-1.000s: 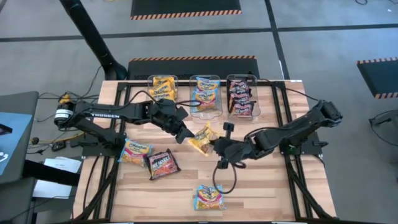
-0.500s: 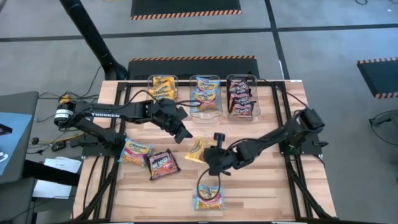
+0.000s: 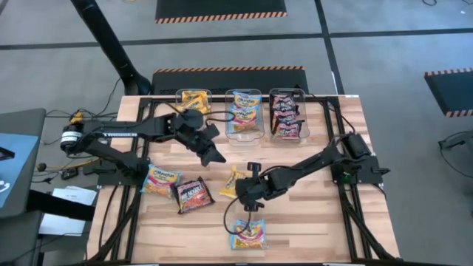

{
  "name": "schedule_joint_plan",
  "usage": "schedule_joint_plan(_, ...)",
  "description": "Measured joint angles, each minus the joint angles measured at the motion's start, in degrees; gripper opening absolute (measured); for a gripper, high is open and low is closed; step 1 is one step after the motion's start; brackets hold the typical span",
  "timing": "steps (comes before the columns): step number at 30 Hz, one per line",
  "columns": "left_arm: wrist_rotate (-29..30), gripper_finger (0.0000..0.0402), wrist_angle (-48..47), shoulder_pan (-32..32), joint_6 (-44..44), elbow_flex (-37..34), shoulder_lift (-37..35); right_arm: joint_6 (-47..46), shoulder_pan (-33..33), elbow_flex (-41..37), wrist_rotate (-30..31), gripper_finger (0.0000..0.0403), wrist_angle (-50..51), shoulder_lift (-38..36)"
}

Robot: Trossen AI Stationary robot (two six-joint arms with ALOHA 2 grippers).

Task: Sort Maruchan noodles
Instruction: Put the yellow noodle pack into the left transparent bin

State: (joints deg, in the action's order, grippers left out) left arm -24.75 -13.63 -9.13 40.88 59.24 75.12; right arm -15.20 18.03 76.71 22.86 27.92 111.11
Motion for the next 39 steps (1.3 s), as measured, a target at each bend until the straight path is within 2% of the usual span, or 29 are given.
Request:
schedule_joint_plan(8, 3.2, 0.0000, -3.2, 0.1, -1.8, 0.0, -6.0, -1.0, -2.2, 0.1, -6.0, 0.0011, -0.5, 0.3)
schedule_joint_plan(16, 3.2, 0.0008, -5.5, 0.1, -7.3, 0.0, -6.5, 0.6, -2.8, 2.8, -10.4, 0.0084, 0.3, 0.2)
schedule_joint_plan(23, 2.9, 0.0062, -5.4, 0.1, -7.7, 0.0, -6.5, 6.7, -2.9, 6.0, -11.2, 0.0150, 2.5, 0.2)
schedule_joint_plan(29, 2.9, 0.0119, -3.8, 0.0, -8.3, 0.0, -6.5, 13.4, -4.4, 6.6, -16.4, 0.0195, 3.6, 0.1)
schedule_joint_plan(34, -0.6, 0.0148, -0.8, -1.2, -6.3, 0.0, -6.9, 15.8, -6.2, 6.6, -17.0, 0.0215, 5.1, 0.7)
schedule_joint_plan(39, -2.5, 0.0153, -0.7, -1.9, -6.2, 0.0, -7.4, 16.6, -7.0, 6.6, -17.2, 0.0219, 5.3, 0.7)
